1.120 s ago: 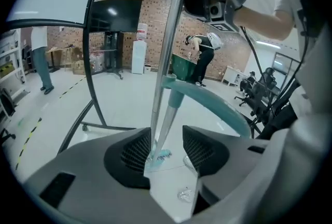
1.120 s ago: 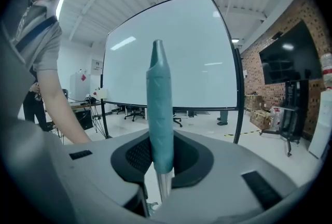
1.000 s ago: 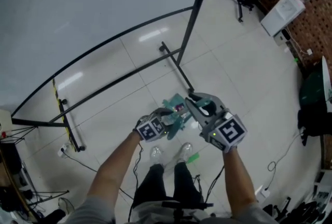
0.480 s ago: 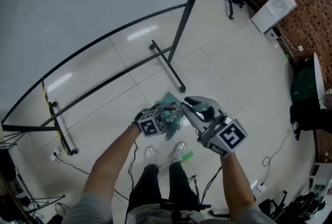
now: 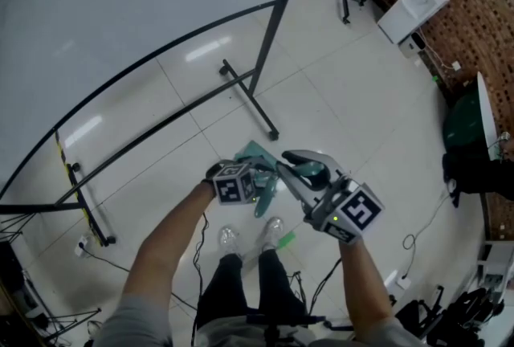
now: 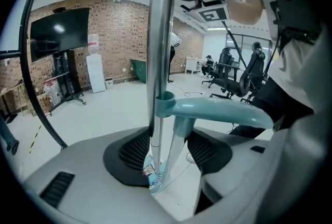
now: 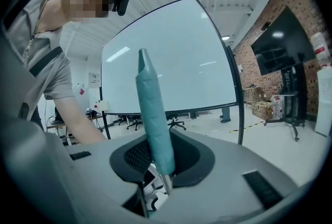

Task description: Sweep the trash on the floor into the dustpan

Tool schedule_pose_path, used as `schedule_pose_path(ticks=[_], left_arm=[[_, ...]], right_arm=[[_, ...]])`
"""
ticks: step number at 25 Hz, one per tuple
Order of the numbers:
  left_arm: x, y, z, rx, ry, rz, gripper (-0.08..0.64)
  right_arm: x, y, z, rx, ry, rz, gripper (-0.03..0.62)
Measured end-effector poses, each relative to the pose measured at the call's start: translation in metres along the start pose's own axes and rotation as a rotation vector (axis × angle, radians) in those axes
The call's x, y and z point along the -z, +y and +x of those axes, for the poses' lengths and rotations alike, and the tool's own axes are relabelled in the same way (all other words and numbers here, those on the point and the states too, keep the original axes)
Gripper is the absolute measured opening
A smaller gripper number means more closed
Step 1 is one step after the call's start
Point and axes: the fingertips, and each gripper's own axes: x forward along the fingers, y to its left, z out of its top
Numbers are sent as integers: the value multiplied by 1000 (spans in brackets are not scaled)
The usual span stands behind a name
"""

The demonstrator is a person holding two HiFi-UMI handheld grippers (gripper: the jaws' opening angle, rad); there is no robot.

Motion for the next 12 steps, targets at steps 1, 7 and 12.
schedule_pose_path(ticks=[1, 7, 12], left_arm=[[0, -1, 1, 2, -2, 1, 239], [-6, -4, 2, 23, -19, 15, 222], [-8, -2, 3, 26, -46, -53, 181]], right_arm=[[0, 0, -1, 1, 0, 3, 71], [-2, -6, -5, 9, -8, 23, 72], [-1, -4, -7, 2, -10, 10, 71]])
